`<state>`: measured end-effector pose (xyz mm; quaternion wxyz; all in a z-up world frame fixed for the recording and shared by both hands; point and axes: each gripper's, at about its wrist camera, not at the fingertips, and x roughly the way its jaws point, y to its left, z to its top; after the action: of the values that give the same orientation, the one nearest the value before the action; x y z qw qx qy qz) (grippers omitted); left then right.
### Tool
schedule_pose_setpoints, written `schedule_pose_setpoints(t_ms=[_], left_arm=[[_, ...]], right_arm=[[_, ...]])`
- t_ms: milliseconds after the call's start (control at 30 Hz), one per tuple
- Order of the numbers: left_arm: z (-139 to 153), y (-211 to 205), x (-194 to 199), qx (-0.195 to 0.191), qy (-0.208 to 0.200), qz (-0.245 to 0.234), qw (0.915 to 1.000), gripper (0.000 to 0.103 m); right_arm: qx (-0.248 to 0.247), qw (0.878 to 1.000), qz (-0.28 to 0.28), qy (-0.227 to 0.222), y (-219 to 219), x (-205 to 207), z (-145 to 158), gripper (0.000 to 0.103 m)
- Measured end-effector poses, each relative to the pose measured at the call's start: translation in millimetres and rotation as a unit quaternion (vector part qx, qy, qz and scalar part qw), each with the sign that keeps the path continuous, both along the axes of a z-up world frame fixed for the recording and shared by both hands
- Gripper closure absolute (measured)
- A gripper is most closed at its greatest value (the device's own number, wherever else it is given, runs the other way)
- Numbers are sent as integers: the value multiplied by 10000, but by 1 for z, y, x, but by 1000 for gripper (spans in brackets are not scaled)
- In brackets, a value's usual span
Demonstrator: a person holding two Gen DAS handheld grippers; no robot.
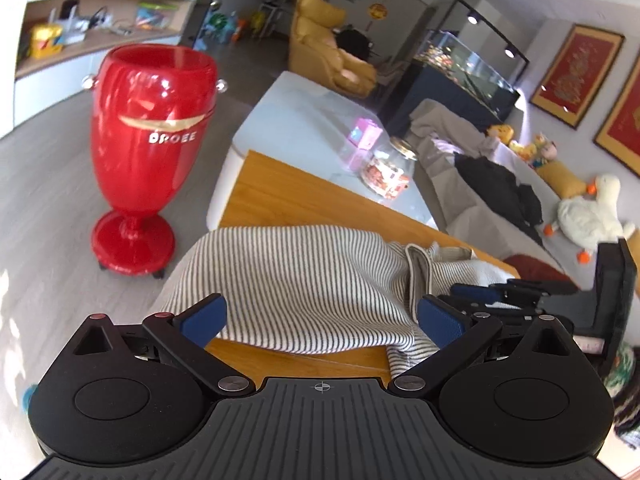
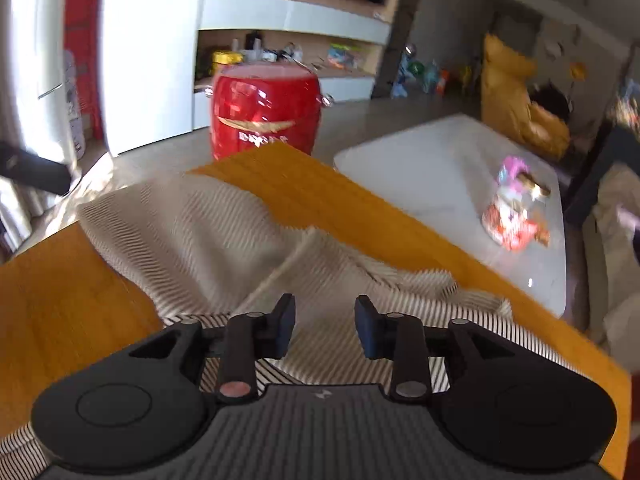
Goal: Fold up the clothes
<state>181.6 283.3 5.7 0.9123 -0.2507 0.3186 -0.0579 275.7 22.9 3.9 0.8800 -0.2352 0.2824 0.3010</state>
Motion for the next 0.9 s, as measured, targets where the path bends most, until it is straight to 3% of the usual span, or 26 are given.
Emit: schedule_pose_setpoints(t_ms=[67,133,267,433,500,533,600,667,733,833,867,900], left_arm=[[5,15,-5,-317,-52,304,9990,0],[12,26,-10,-491,-172,526,9973,0],[30,36,-17,-353,-397,717,9960,0],[40,38,-25,-380,-497,729,9954,0],[40,38,-28,-396,-544,738,9950,0],[40,37,-29,-406,-574,727,9949,0],[41,34,-32,-432,-640,680,9947,0],[41,30,-33,-430,-695,584,9949,0],[40,24,-34,-409,-730,473,9954,0],[34,12,-32,-351,-655,309,9968,0],[31,8,-31,-345,-612,239,9972,0],[28,3,-29,-349,-569,169,9976,0]], right_arm=[[-142,9975,565,-394,24,-21,11,57],[-339,9907,1163,-617,52,-41,13,56],[-790,9714,2009,-992,105,-68,-4,56],[-1058,9675,2097,-939,153,-65,-31,58],[-890,9739,1971,-693,161,-57,-28,76],[-621,9802,1803,-533,158,-49,-22,96],[-68,9891,1454,-207,153,-32,-9,96],[1050,9916,733,161,114,-10,15,96],[2158,9750,-7,528,75,13,39,96],[3647,9214,-990,906,0,29,57,96],[3879,9091,-1169,975,-23,28,54,96],[3899,9050,-1387,986,-43,23,48,96]])
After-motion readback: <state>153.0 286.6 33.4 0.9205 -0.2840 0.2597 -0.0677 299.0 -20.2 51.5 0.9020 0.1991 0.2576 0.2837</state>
